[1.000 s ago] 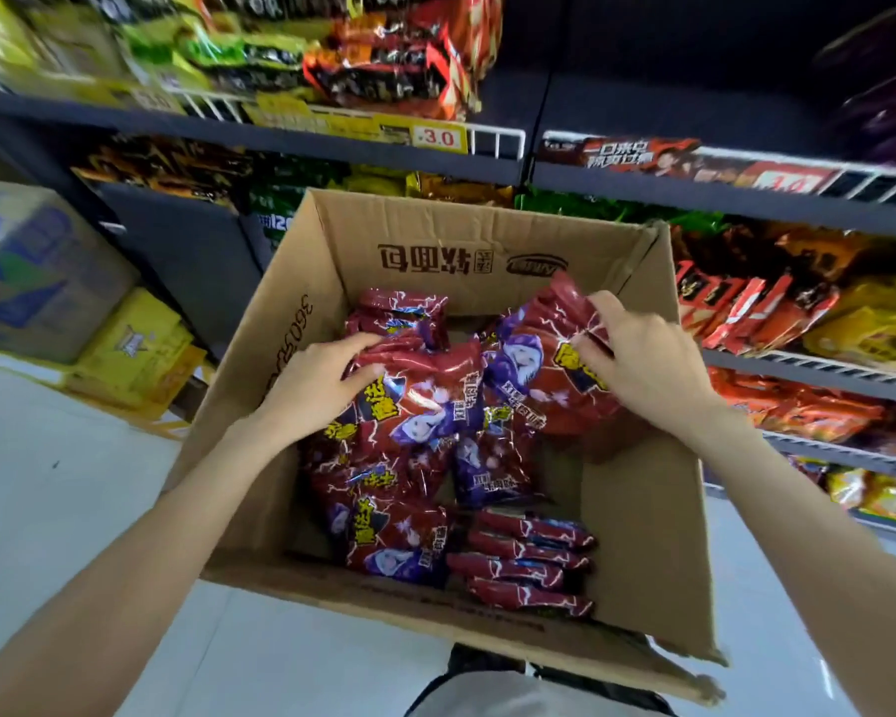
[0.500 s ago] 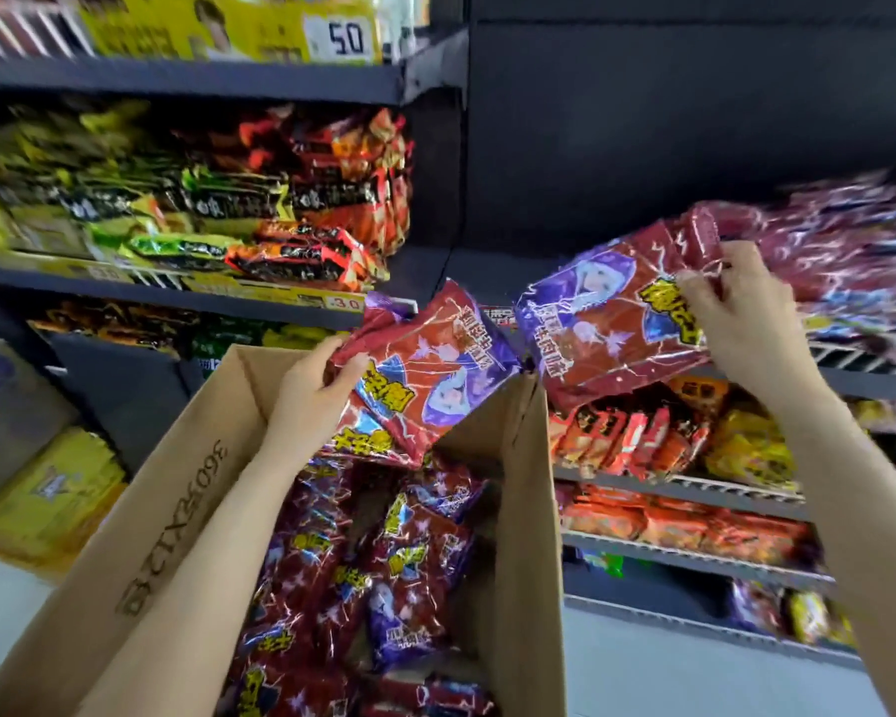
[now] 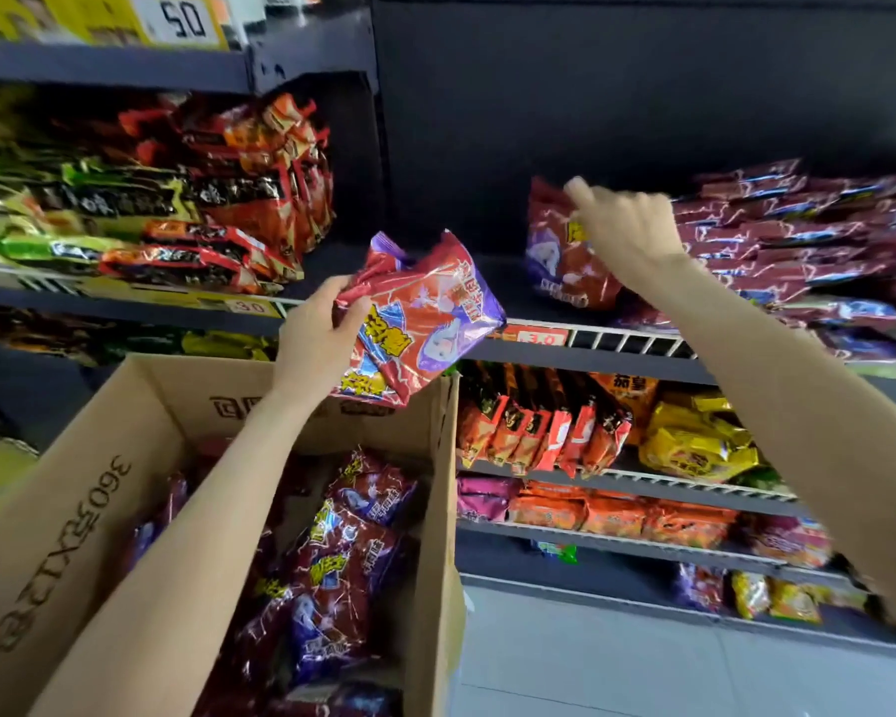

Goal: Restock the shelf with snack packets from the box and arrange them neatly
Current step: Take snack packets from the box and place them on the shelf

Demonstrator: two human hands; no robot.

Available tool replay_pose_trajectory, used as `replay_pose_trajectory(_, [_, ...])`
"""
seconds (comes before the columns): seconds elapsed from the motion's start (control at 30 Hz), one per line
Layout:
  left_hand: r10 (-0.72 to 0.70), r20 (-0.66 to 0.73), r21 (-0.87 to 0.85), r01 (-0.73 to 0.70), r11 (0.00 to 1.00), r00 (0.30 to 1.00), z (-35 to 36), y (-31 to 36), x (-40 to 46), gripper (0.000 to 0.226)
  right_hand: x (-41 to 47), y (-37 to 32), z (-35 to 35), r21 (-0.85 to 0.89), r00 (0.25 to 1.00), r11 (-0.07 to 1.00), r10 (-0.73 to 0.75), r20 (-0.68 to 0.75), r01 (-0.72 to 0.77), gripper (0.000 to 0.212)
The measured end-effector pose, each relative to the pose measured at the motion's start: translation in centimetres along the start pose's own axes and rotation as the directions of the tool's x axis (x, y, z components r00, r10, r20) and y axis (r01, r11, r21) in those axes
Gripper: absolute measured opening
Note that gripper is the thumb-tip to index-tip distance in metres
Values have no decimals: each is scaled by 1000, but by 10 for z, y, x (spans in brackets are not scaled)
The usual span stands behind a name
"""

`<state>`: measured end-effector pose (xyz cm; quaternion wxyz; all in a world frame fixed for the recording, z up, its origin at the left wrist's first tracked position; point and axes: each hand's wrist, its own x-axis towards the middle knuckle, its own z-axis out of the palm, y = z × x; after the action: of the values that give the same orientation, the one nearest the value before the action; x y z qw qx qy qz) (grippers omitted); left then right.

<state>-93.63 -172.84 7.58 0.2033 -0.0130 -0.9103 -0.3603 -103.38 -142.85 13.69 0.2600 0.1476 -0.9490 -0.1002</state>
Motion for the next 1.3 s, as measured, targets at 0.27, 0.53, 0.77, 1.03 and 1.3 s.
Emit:
replay_pose_trajectory(0.27, [-22,0,-109,22,994,1000,13,4,-4,36,-51,-8,10,-344,951,891,-308,19,295,48])
replay_pose_trajectory(0.53, [69,86,-89,-61,994,994,15,13,4,34,-68,-16,-1,-47,953,986,-141,269,159,44])
replay_pose_trajectory(0.77, [315,78,253,-324,912,946,-7,34,16,38,-50,-50,-56,315,961,908,-264,-79,276,96])
replay_pose_trajectory(1.03, [560,-7,487,-486,726,829,-45,71,40,22,20,-95,-53,88,878,911,-357,-318,402,88])
replay_pose_trajectory(1.3, [691,120,539,-631,558,713,-13,124,108,21,59,-39,-40,6,923,987,-150,-355,163,64])
